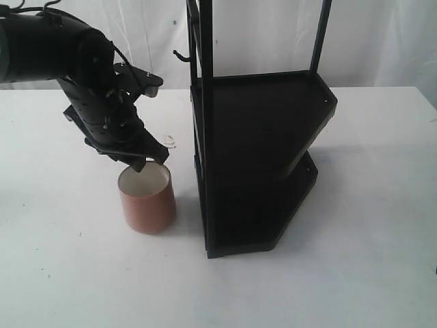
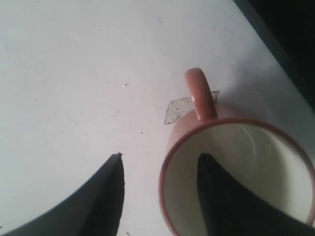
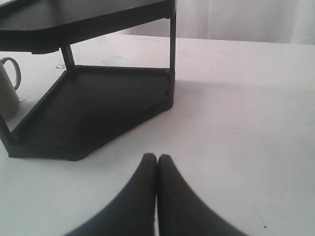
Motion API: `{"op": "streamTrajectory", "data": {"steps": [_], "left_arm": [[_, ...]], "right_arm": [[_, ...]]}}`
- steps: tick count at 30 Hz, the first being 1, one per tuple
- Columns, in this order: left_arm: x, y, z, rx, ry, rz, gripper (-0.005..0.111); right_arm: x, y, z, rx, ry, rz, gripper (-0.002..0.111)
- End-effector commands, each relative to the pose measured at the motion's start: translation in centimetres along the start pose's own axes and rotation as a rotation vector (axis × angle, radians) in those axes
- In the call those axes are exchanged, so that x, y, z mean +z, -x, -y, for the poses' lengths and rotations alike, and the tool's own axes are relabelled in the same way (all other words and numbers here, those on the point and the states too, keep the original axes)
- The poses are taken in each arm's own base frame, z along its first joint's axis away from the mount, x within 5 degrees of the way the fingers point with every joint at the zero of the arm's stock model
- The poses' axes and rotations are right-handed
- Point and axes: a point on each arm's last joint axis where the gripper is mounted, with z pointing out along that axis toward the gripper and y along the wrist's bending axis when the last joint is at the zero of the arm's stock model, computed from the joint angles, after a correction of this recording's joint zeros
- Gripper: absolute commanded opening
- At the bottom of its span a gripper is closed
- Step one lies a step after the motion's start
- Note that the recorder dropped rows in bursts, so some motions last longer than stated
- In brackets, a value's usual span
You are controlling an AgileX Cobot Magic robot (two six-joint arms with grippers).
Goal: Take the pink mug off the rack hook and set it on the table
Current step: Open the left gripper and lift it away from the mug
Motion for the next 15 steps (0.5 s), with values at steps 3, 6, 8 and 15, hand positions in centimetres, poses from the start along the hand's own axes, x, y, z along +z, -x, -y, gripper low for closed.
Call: {"op": "streamTrajectory", "data": {"steps": [3, 6, 8, 15], "left_arm": [[-2.6, -0.5, -0.4, -0.015, 0.001, 0.0, 0.051], [-4.1, -0.6, -0.5, -0.022, -0.002, 0.026, 0.051], [-5.2, -0.7, -0.6, -0.025, -0.001, 0.05, 0.051], [-8.8, -1.5, -0.5, -0.006, -0.044, 0.11, 0.051]], "right_arm": [[0.0, -0.1, 0.0, 0.002, -0.004, 0.004, 0.0], [0.0, -0.1, 0.0, 0.002, -0.004, 0.004, 0.0], [0.0, -0.1, 0.0, 0.002, -0.004, 0.004, 0.0], [0.0, -0.1, 0.0, 0.002, -0.004, 0.004, 0.0]]}}
